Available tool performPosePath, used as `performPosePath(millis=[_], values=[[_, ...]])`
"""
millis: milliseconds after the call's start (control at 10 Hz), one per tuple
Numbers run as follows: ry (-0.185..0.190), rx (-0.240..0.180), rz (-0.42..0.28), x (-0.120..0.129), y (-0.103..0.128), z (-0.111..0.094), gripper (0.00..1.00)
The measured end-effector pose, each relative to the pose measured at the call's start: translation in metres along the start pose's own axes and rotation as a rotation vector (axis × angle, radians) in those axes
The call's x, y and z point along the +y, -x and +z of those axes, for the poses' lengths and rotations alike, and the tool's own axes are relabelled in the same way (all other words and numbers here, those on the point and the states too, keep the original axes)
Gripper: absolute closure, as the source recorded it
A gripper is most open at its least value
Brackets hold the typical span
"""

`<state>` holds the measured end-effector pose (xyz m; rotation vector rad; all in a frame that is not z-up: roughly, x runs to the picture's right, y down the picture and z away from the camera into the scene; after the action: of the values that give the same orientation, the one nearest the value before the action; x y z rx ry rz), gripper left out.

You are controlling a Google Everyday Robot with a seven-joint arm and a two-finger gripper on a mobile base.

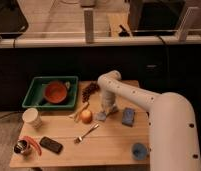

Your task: Wipe table surface with towel

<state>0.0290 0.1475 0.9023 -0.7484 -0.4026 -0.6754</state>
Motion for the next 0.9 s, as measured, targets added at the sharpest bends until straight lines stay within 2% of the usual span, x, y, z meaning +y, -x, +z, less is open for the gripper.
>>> performPosePath(millis=[200, 300, 500, 700, 900], values=[[-0.037, -0.027, -0.062, 0.009, 0.030, 0.003, 1.00], [-0.073, -0.049, -0.108, 0.020, 0.051, 0.005, 1.00], [-0.104, -0.091, -0.163, 0.032, 0.071, 0.011, 1.00], [-0.111, -0.106, -0.150, 0.043, 0.068, 0.011, 1.00], [-0.109, -0.087, -0.103, 0.059, 0.051, 0.000, 1.00]])
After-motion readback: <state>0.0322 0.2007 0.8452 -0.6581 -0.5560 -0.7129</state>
